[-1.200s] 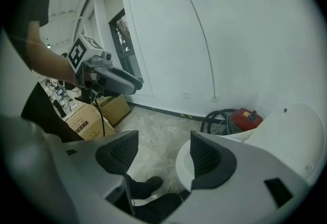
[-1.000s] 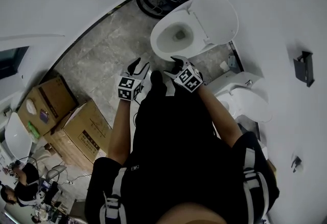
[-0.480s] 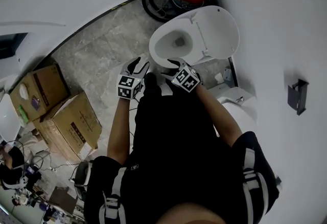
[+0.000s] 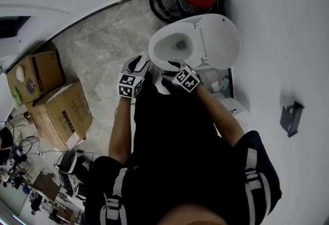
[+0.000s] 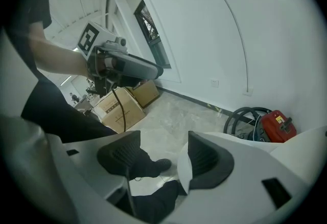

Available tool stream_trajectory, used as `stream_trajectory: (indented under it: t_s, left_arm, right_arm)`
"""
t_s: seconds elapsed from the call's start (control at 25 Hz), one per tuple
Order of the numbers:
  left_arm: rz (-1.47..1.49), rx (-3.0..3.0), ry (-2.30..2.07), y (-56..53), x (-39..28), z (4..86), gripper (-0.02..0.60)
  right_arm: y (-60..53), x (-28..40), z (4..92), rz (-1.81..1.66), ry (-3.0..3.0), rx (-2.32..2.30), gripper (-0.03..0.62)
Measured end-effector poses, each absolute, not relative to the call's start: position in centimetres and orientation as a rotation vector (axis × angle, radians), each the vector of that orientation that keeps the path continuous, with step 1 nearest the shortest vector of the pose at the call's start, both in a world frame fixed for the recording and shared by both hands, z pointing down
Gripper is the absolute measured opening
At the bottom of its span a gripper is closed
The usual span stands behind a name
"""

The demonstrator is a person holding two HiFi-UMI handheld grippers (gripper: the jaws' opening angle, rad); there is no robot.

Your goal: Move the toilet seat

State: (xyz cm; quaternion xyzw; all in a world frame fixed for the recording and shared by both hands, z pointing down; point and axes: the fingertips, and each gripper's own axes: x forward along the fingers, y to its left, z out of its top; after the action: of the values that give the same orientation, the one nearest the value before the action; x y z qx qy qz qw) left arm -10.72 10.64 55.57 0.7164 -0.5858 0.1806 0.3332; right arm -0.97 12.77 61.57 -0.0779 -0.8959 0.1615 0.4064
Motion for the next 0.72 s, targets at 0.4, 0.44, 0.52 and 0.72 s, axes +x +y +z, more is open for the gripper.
stream_trajectory:
  t_s: [0.4,0.44,0.52,0.72]
  left_arm:
    - [0.494,1.84,-1.497,10.1,-11.2,57.4,0.178]
    - [0.523,1.851,-1.475,9.8,-11.3,57.9,0.175]
    - [0.591,1.89,-1.419,9.2,-11.4,59.1,0.172]
    - [0.706,1.985,-1.274,8.6,-11.6,62.6,0.169]
  right_arm:
    - [11.3,0.1,64.0,0.507,-2.24,-0.111,0.274]
    - [11.1,0.0,64.4,0.522,-2.237,-0.088,0.272]
    - [10.7,-0.1,65.6,0.553,-2.224,-0.046,0.272]
    - [11.2,-0.8,68.9,0.632,-2.191,0.045,0.272]
